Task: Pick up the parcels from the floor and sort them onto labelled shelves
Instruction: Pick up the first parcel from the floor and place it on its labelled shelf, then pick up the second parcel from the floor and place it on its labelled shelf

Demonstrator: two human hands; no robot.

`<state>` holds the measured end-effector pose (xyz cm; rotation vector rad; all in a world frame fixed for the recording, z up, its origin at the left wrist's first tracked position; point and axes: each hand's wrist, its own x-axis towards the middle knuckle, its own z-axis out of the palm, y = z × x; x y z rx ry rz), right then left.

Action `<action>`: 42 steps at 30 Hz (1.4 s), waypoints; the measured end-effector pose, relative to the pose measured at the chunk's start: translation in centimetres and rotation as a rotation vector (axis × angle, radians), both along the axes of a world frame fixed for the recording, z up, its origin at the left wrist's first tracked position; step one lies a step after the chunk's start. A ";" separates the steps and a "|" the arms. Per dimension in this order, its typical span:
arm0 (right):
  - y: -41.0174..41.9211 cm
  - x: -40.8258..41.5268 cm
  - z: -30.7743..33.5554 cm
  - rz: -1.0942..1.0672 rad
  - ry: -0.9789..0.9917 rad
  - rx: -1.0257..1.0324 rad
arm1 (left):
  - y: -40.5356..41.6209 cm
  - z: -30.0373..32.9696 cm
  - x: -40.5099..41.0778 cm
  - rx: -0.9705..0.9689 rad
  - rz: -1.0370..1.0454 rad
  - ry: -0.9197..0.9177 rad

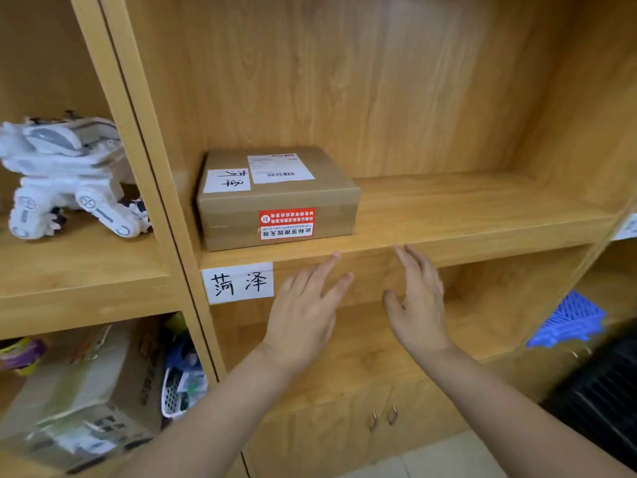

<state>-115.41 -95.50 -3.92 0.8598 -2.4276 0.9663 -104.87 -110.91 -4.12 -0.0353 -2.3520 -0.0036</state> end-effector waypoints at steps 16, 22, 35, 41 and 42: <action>21.3 7.9 -4.6 -0.220 -0.132 0.025 | 18.0 -4.9 1.2 0.220 -0.218 -0.226; 32.8 14.9 -5.5 -0.349 -0.173 0.011 | 29.2 -5.4 5.1 0.254 -0.375 -0.286; 54.9 29.5 -5.8 -0.881 -0.336 0.071 | 52.2 -6.2 10.4 0.229 -0.853 -0.438; 59.8 34.1 -6.5 -1.157 -0.420 0.043 | 59.2 -6.3 10.2 0.090 -1.042 -0.558; 60.3 34.8 -6.7 -1.203 -0.432 0.031 | 60.3 -6.2 10.2 0.078 -1.072 -0.569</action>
